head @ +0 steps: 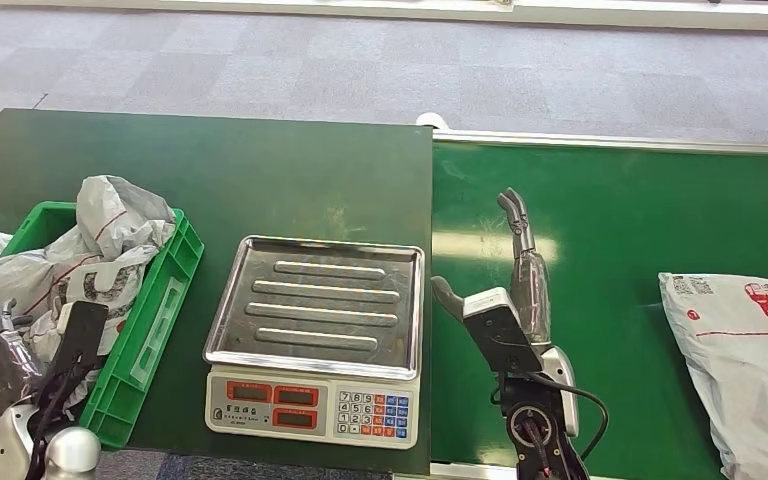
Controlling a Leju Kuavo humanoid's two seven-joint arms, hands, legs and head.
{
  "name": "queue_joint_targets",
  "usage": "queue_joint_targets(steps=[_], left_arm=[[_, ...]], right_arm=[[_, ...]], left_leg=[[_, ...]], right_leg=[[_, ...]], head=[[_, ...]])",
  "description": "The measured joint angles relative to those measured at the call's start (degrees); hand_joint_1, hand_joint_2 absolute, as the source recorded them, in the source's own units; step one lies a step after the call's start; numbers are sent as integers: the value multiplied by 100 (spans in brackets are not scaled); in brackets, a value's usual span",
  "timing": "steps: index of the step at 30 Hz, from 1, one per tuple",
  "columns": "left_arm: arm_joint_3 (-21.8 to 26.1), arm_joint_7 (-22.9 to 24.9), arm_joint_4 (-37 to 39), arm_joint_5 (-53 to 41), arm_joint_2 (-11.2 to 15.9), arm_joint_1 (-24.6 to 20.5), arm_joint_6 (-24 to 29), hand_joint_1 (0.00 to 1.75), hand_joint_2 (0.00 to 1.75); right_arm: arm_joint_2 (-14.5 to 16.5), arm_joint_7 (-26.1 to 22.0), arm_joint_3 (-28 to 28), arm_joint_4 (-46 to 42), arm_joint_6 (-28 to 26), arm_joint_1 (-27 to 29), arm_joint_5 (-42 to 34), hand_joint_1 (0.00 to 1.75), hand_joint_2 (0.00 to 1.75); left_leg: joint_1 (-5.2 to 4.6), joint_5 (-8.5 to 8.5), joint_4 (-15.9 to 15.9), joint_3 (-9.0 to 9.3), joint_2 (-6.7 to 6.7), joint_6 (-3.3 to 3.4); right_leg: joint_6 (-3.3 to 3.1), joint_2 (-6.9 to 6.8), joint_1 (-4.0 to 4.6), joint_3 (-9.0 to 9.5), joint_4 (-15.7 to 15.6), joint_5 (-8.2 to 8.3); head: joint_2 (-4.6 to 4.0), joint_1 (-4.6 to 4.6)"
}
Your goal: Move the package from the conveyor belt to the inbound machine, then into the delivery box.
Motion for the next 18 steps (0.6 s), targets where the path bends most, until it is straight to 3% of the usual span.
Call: queue_joint_targets(steps=[2,7,12,15,18], left_arm=[[1,-255,31,470,7,-25,-100,0,175],[-75,-1595,175,3257,40,-180,-822,0,175],[-187,-2784,126,5438,43,-174,-1229,0,175],[-245,-3446,-236,6175,3,-47,-1225,0,175],[-353,-3677,-593,6295,-47,88,-1136,0,175]], right_arm=[[0,0,-9,-3,-7,11,4,0,175],[-1,-31,-34,-7,-3,16,-17,0,175],[-2,-102,-43,48,8,12,-100,0,175],[-3,-138,-50,95,10,8,-132,0,175],[-6,-146,-58,135,15,3,-139,0,175]], left_leg=[[0,1,0,4,-5,0],[0,8,0,5,-35,3],[-1,9,0,4,-19,4],[-1,8,1,3,-17,3],[0,5,1,0,-18,0]], right_leg=[[0,-3,0,-2,0,0],[-1,-35,0,9,0,-3],[-3,-18,-1,14,0,6],[-3,-12,-1,9,0,6],[-3,-12,0,5,0,4]], head=[[0,-1],[0,1],[0,2],[0,1],[0,0]])
